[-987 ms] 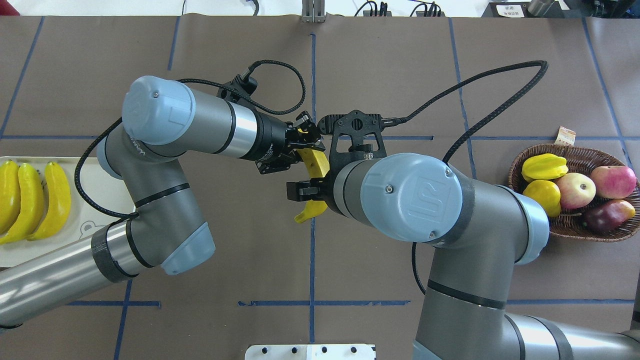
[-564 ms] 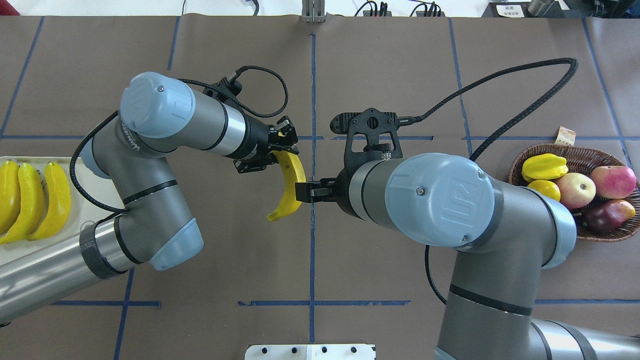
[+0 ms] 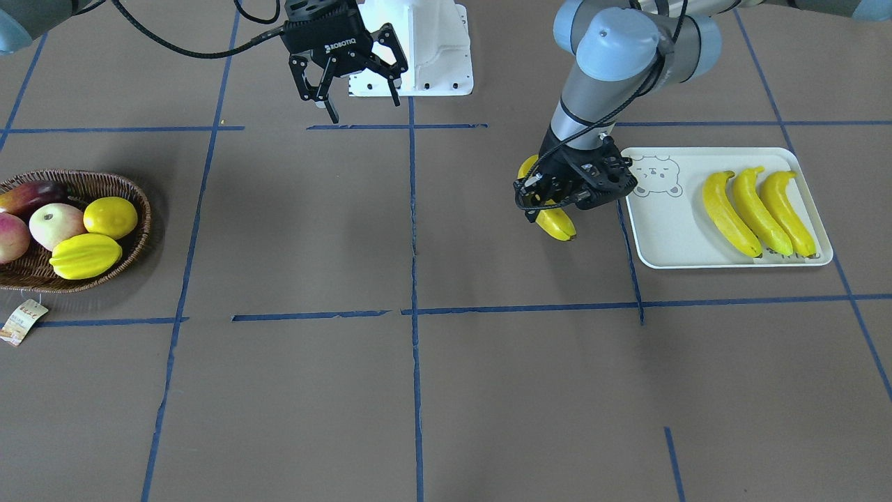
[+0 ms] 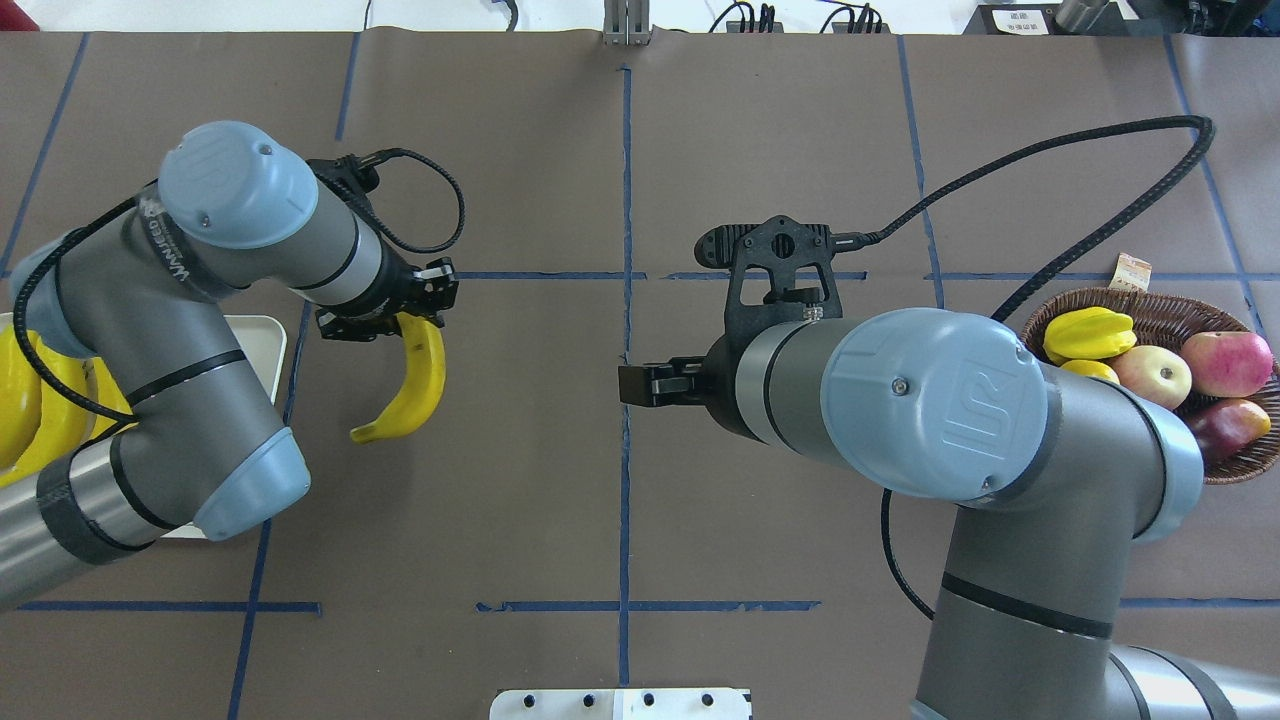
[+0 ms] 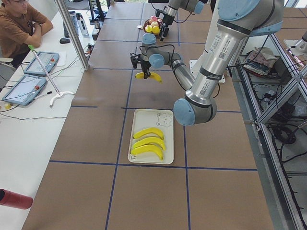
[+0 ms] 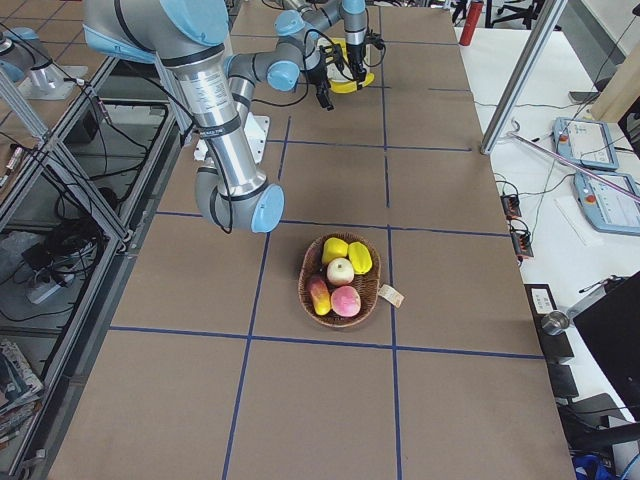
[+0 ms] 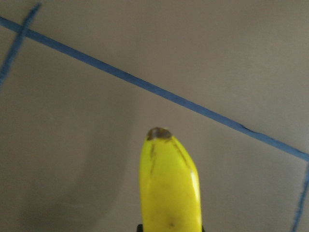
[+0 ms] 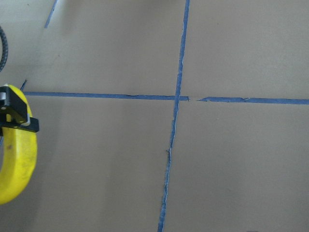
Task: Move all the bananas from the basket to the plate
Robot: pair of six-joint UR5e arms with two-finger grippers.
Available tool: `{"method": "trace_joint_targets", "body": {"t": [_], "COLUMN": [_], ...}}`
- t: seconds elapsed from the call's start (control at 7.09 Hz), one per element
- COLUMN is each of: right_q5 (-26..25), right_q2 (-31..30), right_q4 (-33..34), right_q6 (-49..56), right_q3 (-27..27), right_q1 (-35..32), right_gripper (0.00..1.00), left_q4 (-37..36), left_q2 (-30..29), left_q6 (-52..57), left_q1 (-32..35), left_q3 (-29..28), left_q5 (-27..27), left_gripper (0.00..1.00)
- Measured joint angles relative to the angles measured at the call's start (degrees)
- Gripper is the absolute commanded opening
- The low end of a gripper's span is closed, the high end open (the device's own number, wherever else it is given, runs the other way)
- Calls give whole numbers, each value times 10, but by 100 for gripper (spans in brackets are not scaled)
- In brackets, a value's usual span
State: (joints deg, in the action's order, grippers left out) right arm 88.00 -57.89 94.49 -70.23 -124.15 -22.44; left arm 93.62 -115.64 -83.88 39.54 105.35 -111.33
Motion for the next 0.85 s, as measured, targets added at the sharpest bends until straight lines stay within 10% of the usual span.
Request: {"method": "trace_joint_targets", "body": {"t": [0.85], "right_q5": [-3], "right_q2": [-7], "right_q4": [0], "right_q6": [0], "right_q3": [4], "right_q1": [1], "right_gripper": [100], "left_q4": [-17], "left_q2": [136], "left_q6": [128], "left_q1": [62], "left_q3": [-4], "left_q5": [-4], "left_gripper": [0]}}
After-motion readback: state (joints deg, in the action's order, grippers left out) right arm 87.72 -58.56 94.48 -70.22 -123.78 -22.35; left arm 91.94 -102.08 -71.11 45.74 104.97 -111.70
